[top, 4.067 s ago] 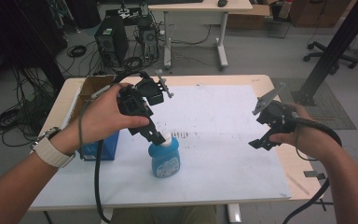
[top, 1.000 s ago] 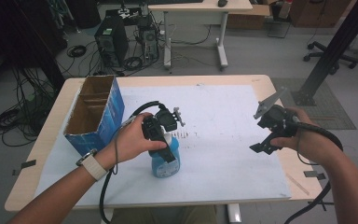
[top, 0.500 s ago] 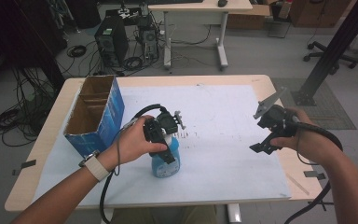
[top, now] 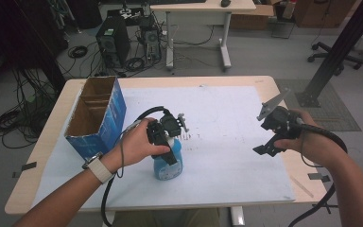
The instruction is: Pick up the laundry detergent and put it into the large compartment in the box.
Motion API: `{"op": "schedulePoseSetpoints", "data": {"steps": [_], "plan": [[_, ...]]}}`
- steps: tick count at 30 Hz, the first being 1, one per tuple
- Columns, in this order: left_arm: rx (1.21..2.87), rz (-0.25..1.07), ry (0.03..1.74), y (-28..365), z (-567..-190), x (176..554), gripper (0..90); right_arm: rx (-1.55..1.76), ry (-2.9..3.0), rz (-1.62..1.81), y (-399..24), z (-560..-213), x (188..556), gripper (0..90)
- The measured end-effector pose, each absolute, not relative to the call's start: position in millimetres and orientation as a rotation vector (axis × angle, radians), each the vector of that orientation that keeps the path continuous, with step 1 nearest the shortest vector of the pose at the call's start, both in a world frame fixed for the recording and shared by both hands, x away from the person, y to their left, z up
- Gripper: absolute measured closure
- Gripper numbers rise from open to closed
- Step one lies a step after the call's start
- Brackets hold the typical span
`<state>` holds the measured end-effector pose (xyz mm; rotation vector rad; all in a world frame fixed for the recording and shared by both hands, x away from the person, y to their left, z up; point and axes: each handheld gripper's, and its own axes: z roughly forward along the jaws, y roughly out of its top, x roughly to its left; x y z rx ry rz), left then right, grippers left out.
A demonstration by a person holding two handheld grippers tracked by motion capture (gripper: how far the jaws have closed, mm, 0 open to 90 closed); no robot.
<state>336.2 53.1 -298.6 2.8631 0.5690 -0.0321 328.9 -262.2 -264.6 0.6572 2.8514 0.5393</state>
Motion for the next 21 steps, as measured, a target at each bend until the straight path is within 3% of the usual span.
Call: {"op": "schedulePoseSetpoints", "data": {"steps": [21], "plan": [[2.862, -0.035, 0.572, 52.0, -298.1, 335.5, 37.3, 0.659, 2.853, 0.539, -262.5, -265.2, 328.3, 13.7]]}}
